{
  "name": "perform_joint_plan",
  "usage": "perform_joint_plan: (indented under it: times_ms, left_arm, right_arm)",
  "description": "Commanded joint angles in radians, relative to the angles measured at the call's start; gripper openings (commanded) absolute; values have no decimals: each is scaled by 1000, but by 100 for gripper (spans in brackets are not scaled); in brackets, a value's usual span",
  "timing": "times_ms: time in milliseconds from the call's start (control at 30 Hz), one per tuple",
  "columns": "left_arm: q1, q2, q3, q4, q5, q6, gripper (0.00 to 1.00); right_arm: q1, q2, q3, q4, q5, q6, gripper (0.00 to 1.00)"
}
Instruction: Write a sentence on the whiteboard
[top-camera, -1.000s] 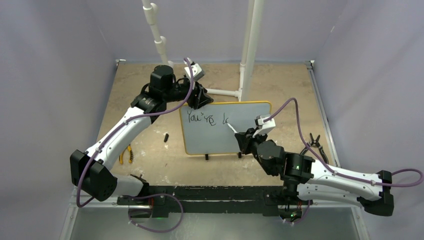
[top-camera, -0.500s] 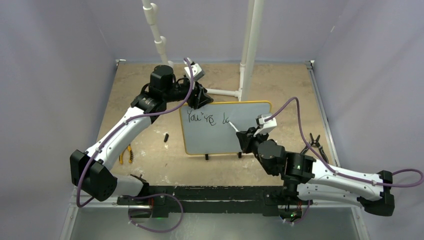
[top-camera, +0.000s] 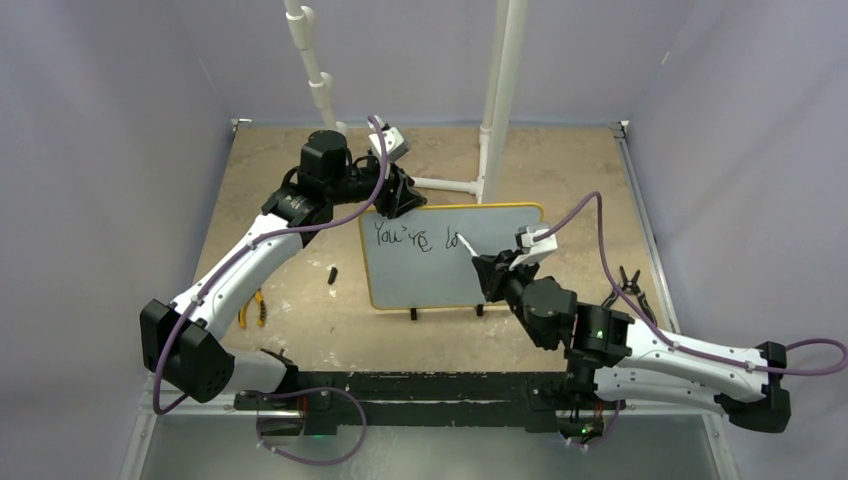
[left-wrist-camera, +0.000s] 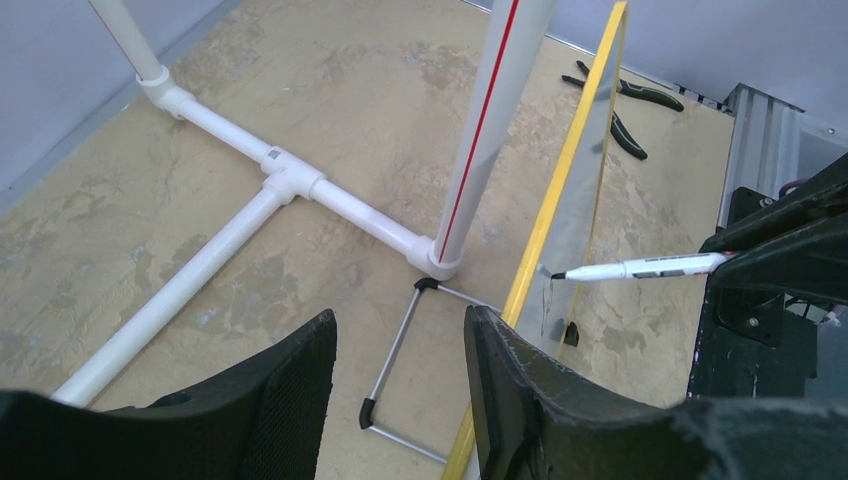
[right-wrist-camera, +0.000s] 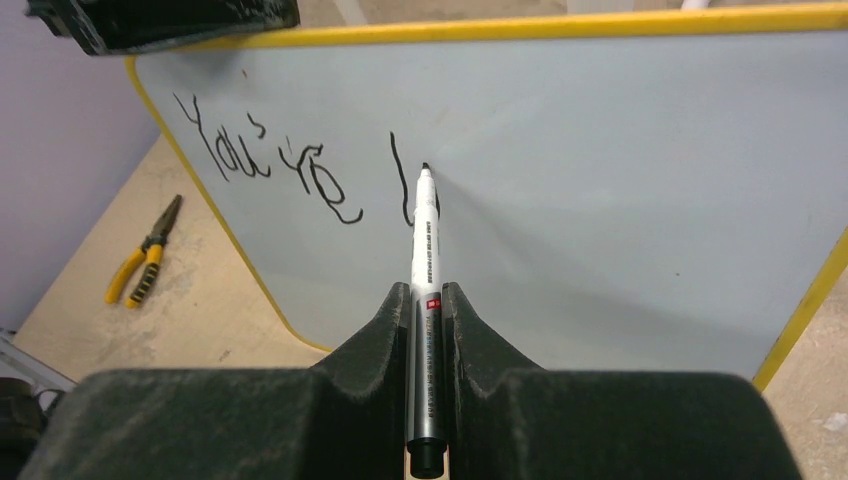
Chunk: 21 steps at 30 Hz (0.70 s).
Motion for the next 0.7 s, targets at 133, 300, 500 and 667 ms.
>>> perform_joint_plan:
  times_ms: [133, 300, 500, 667]
  left_arm:
    - [-6, -10, -12, 10, 11, 24, 48]
    - [-6, -8, -14, 9, 12, 24, 49]
    - [-6, -10, -13, 9, 13, 23, 49]
    - [-6, -10, -14, 9, 13, 24, 49]
  right_arm:
    - [-3, -71, 8, 40, 28, -4, 0]
    - [-3, -29, 33, -63, 51, 66, 0]
    - [-3, -46, 25, -117, 56, 122, 0]
    - [-3, -54, 30, -197, 54, 185, 0]
